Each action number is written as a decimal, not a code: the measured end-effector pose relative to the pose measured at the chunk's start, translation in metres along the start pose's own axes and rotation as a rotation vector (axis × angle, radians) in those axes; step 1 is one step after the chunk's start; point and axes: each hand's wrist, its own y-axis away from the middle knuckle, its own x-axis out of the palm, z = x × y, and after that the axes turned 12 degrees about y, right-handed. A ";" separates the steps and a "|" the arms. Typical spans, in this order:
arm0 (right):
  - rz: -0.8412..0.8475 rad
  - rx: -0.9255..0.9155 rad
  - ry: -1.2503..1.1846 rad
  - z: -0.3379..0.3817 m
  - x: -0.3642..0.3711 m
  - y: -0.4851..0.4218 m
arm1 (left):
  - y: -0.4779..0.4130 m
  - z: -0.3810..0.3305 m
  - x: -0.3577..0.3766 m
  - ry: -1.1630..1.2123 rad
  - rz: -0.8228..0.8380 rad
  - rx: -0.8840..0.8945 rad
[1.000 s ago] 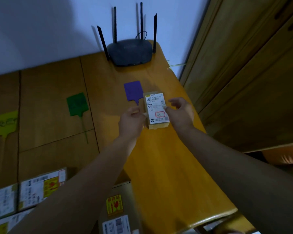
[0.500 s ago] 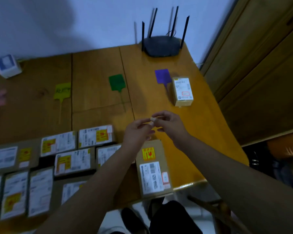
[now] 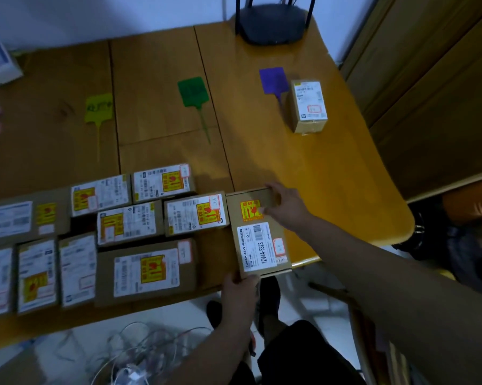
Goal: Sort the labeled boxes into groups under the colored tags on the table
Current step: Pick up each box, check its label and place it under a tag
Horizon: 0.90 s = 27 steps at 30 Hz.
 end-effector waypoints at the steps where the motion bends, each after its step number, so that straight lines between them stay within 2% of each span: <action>1: -0.005 -0.005 -0.035 -0.001 0.000 -0.001 | -0.003 -0.001 0.003 0.097 0.026 -0.042; 4: -0.065 0.011 -0.159 -0.003 -0.009 -0.001 | -0.011 -0.006 0.012 0.205 0.026 -0.045; 9: -0.171 0.053 -0.584 0.009 -0.062 0.007 | 0.000 -0.042 0.022 0.355 0.086 0.105; 12: -0.198 0.035 -0.703 0.023 -0.103 0.015 | 0.010 -0.095 0.017 0.359 0.156 0.346; 15: -0.062 -0.033 -0.855 0.038 -0.133 0.024 | 0.023 -0.160 0.007 0.463 0.196 0.545; 19: 0.110 -0.179 -0.913 0.061 -0.152 0.035 | 0.039 -0.223 -0.004 0.438 0.299 0.737; 23: 0.121 -0.237 -0.911 0.082 -0.159 0.041 | 0.054 -0.252 -0.016 0.424 0.356 0.804; 27: 0.123 -0.264 -0.850 0.097 -0.162 0.045 | 0.061 -0.263 -0.028 0.399 0.344 0.833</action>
